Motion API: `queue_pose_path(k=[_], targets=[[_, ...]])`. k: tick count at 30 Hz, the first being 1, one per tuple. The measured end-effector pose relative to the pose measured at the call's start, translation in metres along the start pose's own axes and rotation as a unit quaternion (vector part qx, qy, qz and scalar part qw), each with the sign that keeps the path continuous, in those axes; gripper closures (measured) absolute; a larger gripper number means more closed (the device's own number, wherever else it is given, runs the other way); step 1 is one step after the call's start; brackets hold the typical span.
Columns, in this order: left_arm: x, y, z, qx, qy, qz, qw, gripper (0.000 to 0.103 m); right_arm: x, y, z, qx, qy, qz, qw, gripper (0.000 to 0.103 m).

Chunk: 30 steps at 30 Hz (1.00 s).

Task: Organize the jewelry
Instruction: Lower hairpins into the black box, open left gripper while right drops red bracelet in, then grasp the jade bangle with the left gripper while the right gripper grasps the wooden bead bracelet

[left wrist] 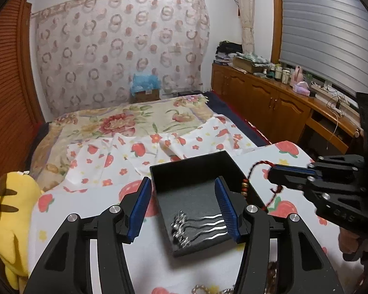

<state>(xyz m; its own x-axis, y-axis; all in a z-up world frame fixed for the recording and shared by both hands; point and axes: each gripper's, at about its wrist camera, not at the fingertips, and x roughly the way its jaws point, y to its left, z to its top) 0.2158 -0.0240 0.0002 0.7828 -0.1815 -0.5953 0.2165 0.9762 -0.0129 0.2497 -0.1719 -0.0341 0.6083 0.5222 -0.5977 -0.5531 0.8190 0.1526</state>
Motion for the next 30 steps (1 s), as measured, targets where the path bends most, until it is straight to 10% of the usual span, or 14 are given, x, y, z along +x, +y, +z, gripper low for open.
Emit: queue_pose_path(k=[10, 14, 30], targets=[[-0.019, 0.015, -0.034, -0.006, 0.017, 0.003, 0.9998, 0.048, 0.04, 0.01, -0.006, 0.001, 0.046, 0.003, 0.999, 0.097], [-0.027, 0.015, -0.053, -0.002, 0.026, 0.005, 0.9997, 0.044, 0.04, 0.014, -0.008, -0.008, 0.045, -0.001, 0.999, 0.069], [-0.05, -0.005, -0.114, 0.003, 0.067, -0.016, 0.9976, 0.037, -0.021, 0.022, -0.077, -0.059, 0.064, -0.014, 0.996, 0.069]])
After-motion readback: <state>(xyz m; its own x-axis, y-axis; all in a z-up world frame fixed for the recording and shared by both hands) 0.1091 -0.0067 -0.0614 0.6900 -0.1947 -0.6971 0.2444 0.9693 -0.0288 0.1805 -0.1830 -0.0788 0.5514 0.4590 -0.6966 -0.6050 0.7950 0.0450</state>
